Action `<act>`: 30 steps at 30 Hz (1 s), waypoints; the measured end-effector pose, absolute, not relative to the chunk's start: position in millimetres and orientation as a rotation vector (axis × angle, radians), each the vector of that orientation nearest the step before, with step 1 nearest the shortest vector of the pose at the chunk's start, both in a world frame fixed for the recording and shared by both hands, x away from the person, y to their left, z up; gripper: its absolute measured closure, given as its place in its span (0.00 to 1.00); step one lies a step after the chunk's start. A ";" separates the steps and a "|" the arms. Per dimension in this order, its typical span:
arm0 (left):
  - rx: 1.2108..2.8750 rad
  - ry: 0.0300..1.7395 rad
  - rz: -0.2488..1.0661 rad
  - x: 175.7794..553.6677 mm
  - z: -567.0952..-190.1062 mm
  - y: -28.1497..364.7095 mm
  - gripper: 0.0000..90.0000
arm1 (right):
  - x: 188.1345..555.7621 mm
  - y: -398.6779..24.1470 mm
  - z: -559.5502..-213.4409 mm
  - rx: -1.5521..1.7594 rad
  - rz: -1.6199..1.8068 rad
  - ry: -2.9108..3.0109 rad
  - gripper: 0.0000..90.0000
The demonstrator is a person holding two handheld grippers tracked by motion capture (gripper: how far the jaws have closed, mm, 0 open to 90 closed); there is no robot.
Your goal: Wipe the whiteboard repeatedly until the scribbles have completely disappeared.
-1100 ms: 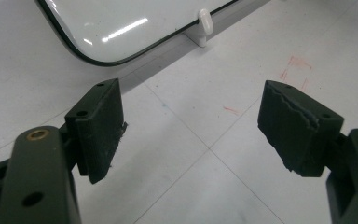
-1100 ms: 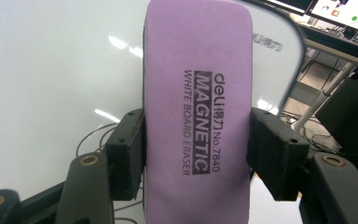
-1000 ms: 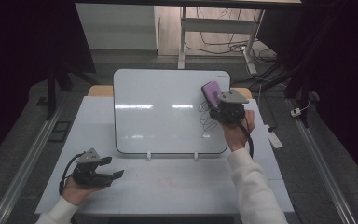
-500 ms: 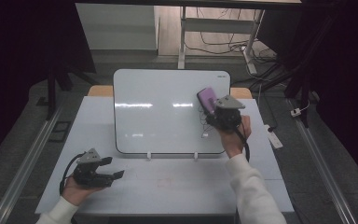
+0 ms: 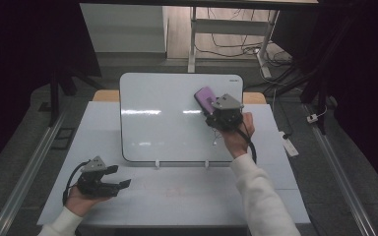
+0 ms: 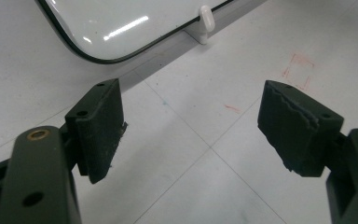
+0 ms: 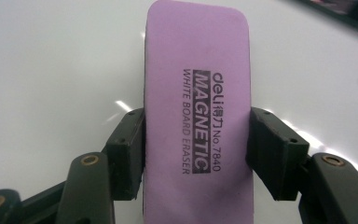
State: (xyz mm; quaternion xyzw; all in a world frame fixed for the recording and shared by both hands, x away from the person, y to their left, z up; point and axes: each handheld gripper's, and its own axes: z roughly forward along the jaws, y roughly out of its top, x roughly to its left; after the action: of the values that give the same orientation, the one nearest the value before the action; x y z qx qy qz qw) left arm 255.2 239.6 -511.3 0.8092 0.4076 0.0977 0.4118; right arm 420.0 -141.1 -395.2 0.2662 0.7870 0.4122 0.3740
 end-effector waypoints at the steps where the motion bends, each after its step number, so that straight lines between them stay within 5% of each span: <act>1: 2.036 1.026 0.245 255.1 -511.3 239.5 0.26 | 415.6 -136.0 -400.3 0.655 1.052 2.036 0.45; 18: 2.031 1.029 0.242 255.3 -511.5 239.8 0.26 | 434.9 -174.5 -380.4 0.817 1.052 1.877 0.45; 30: 2.027 1.030 0.241 254.6 -511.1 240.2 0.26 | 409.4 -129.2 -412.0 0.607 1.039 2.029 0.45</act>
State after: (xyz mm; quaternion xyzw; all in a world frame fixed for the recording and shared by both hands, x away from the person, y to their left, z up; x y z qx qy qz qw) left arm 254.6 240.2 -511.1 0.8068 0.4098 0.0958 0.4146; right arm 409.4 -129.2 -412.0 0.2380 0.7951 0.4072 0.3813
